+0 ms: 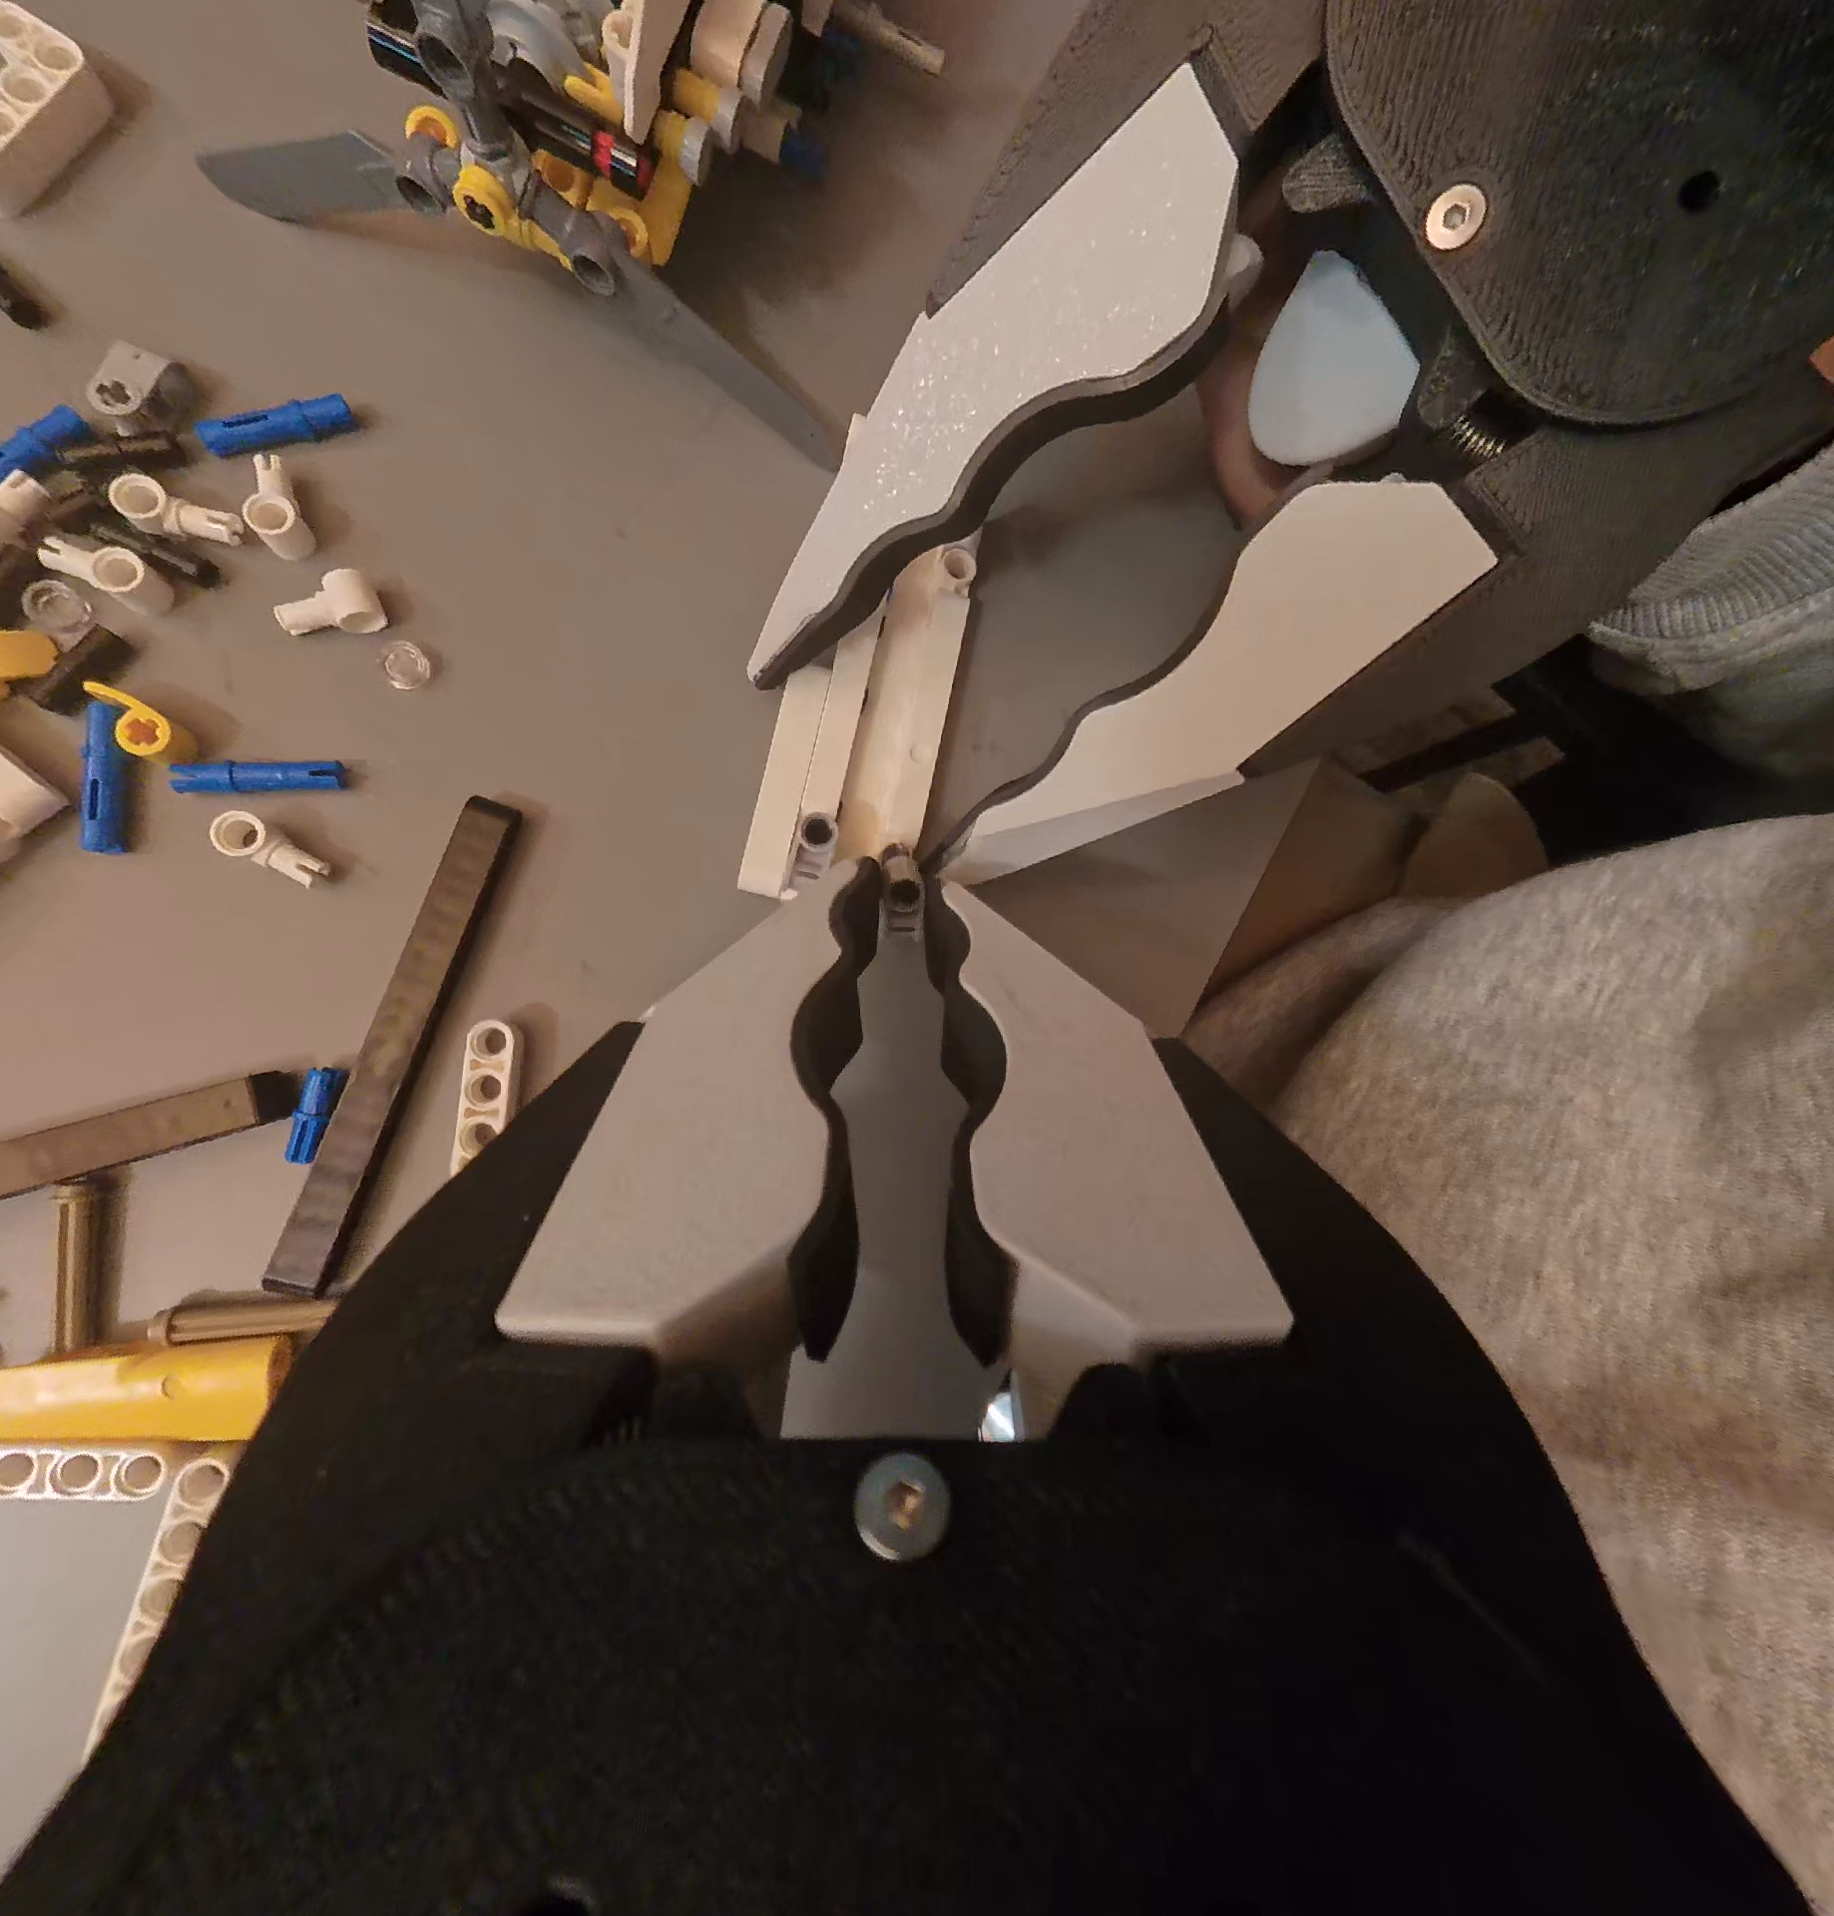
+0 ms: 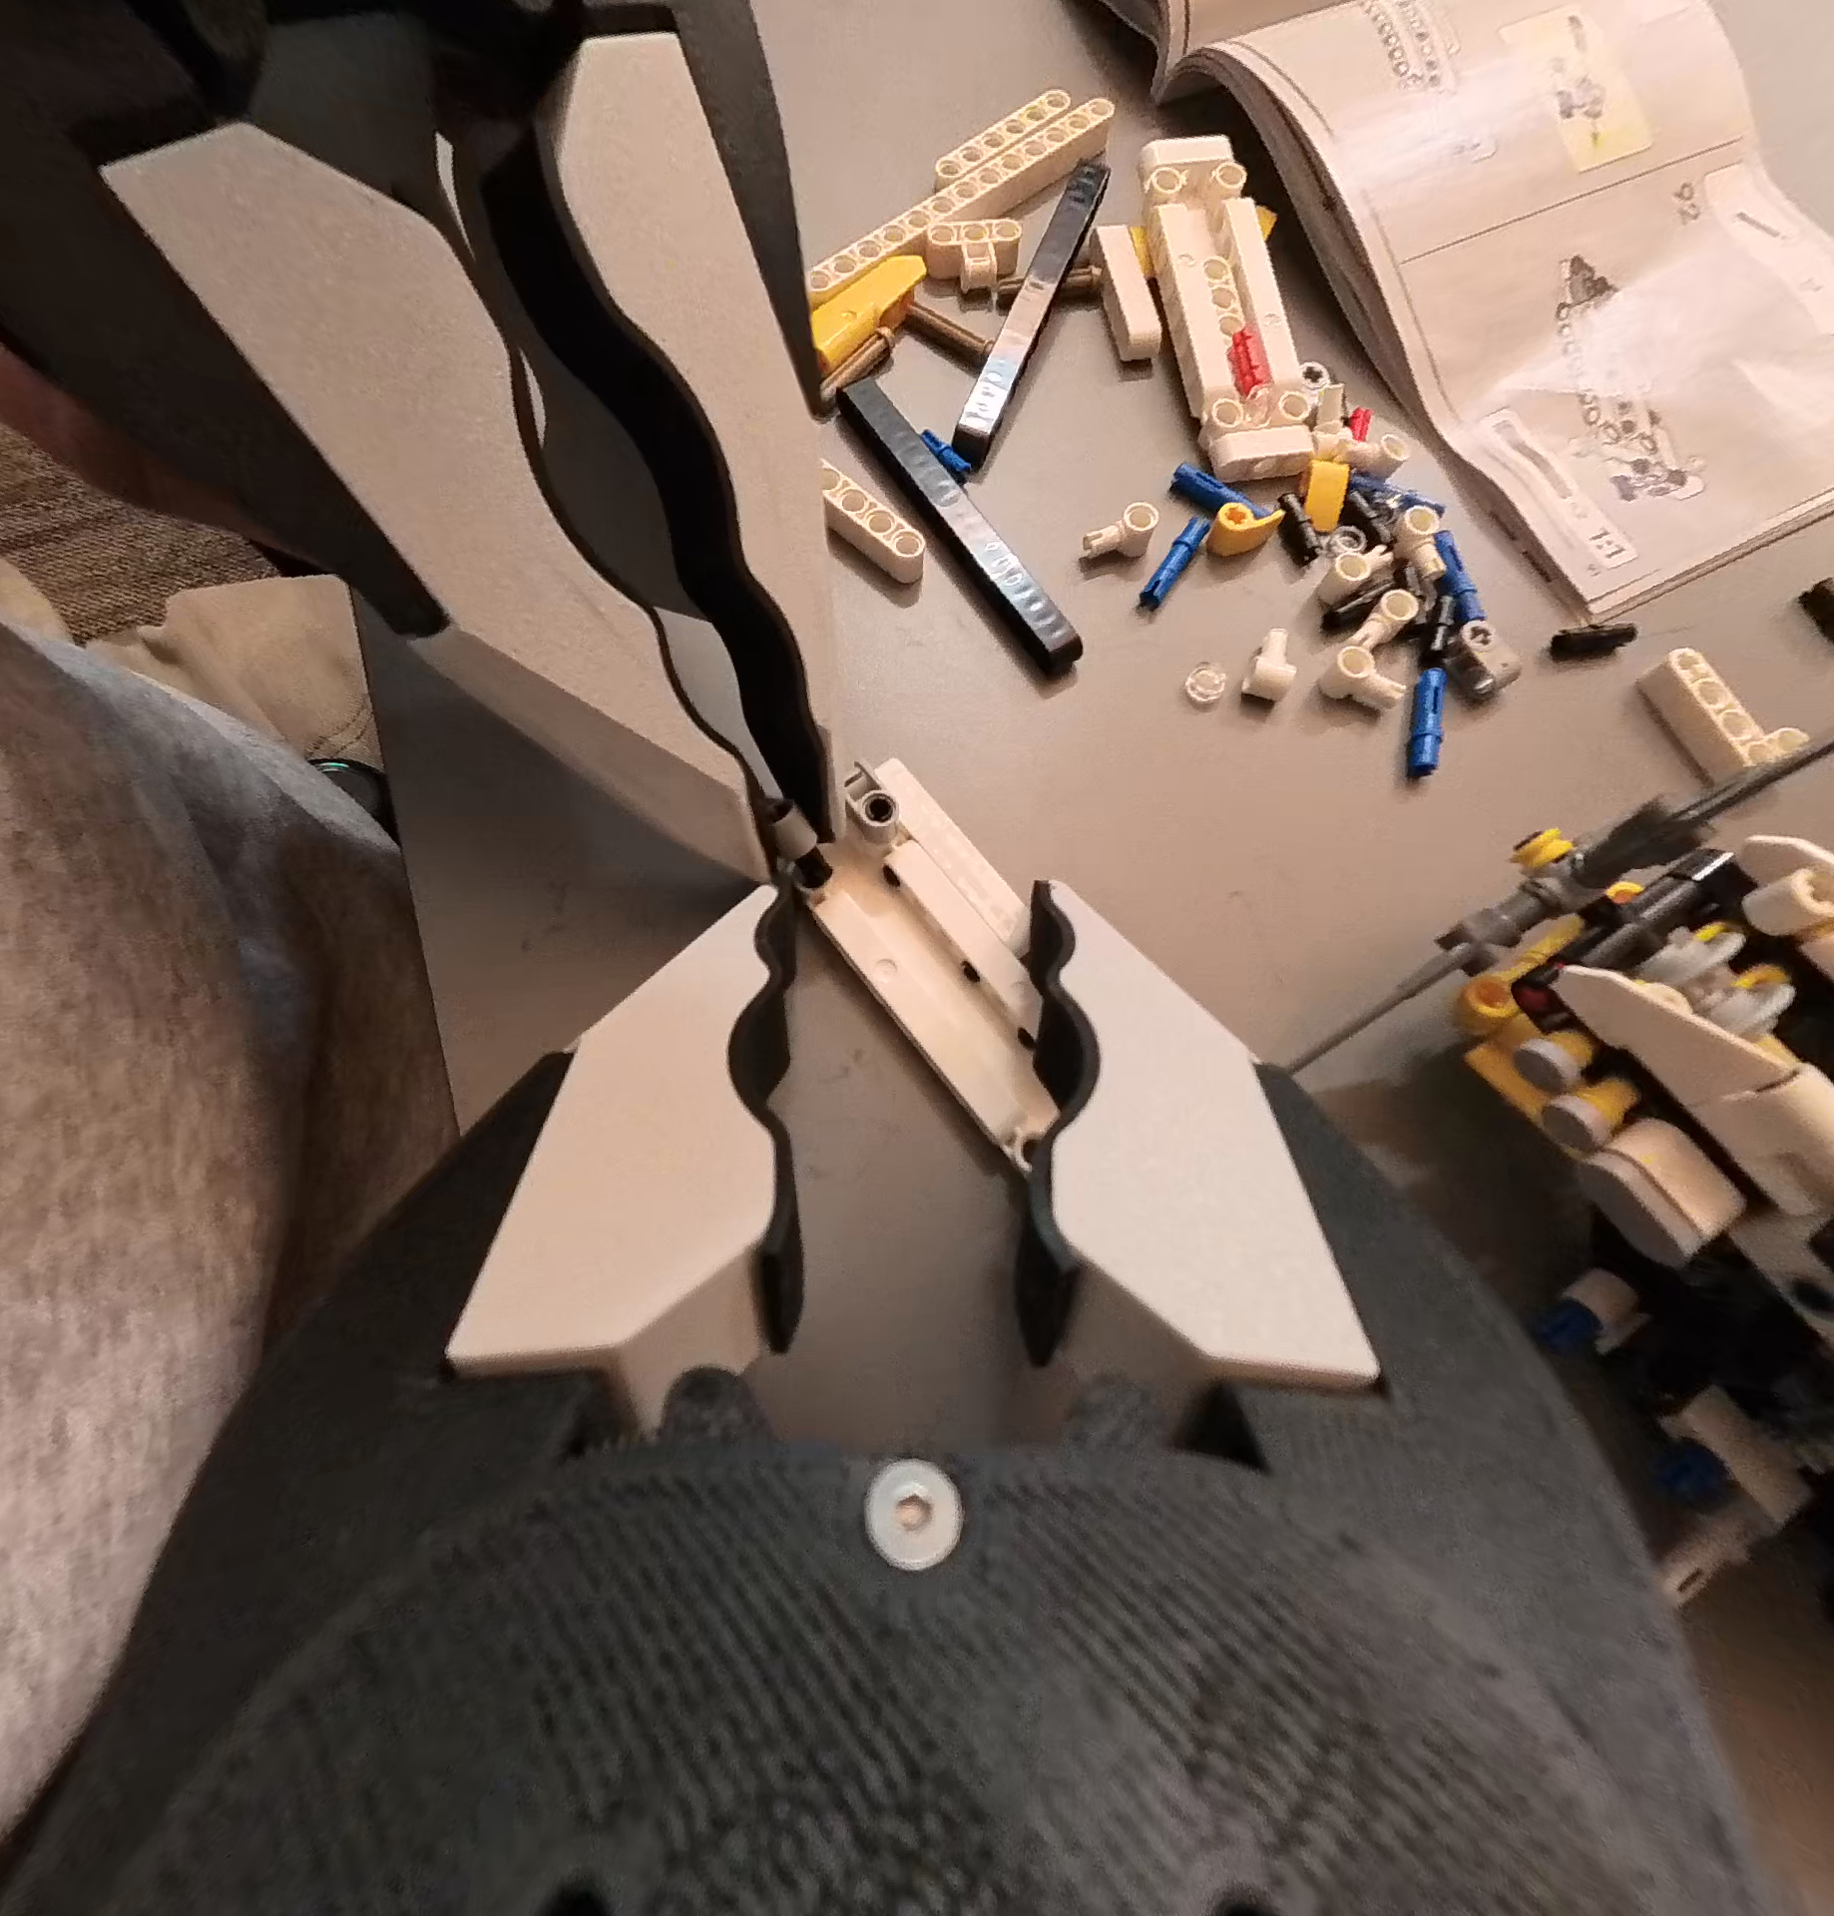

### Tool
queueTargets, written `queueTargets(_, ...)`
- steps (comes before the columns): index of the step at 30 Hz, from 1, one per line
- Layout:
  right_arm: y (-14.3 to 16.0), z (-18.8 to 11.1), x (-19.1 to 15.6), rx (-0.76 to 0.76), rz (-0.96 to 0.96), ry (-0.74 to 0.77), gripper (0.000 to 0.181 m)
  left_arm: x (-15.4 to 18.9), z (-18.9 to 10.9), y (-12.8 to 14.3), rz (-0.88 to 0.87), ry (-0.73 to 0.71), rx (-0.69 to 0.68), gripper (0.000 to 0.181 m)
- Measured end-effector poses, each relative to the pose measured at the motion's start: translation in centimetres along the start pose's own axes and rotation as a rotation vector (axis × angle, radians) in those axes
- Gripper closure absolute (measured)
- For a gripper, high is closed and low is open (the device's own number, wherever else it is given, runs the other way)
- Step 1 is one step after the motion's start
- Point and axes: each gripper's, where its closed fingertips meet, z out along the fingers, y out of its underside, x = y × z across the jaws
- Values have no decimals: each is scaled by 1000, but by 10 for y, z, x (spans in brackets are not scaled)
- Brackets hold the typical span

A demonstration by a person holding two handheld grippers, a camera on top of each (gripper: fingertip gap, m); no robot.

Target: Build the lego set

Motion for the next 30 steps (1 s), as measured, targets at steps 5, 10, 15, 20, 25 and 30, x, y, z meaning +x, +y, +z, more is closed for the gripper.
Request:
queueTargets(5, 0, 0, 0, 1, 0, -3, 136, 5, -14, 18, -4, -10, -81, 176)
queueTargets(10, 0, 0, 0, 2, 4, -7, 136, 4, -19, 27, -36, -11, -97, 172)
queueTargets(15, 0, 0, 0, 0, -4, 0, 136, 5, -13, 30, -45, -12, -91, 167)
queueTargets(20, 0, 0, -1, 0, -7, 1, 136, 6, -16, 31, -4, -51, -49, 161)
queueTargets(25, 0, 0, 0, 1, -10, 3, 136, 8, -15, 37, 6, -61, -37, 165)
queueTargets(30, -7, -6, 1, 60, -8, 8, 135, 8, -15, 35, -30, -42, -5, 169)
